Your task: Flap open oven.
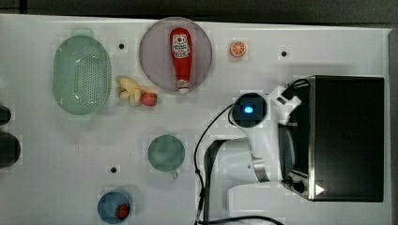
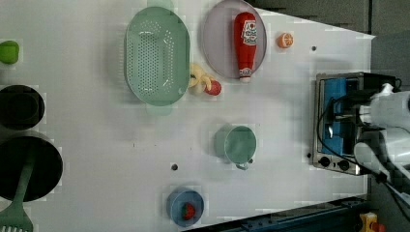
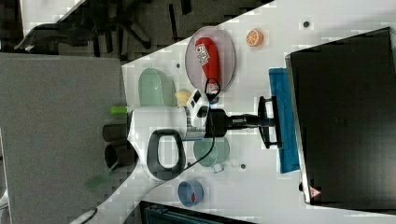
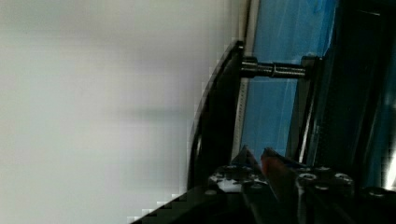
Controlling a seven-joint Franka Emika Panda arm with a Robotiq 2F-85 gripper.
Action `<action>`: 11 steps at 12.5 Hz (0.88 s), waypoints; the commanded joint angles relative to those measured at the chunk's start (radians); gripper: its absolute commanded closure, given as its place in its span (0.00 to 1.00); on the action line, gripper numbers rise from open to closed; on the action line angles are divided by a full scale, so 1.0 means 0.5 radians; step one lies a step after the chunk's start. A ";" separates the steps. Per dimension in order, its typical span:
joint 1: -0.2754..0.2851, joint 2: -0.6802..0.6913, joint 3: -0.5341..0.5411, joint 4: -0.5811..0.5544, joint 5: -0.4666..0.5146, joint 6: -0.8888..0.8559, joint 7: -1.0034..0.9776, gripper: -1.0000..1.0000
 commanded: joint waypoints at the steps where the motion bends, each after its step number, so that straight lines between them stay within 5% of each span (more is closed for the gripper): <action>1: 0.136 0.193 0.120 -0.013 -0.210 -0.050 0.574 0.83; 5: 0.280 0.481 0.182 0.074 -0.507 -0.144 1.164 0.83; 11: 0.401 0.696 0.189 0.225 -0.542 -0.169 1.394 0.83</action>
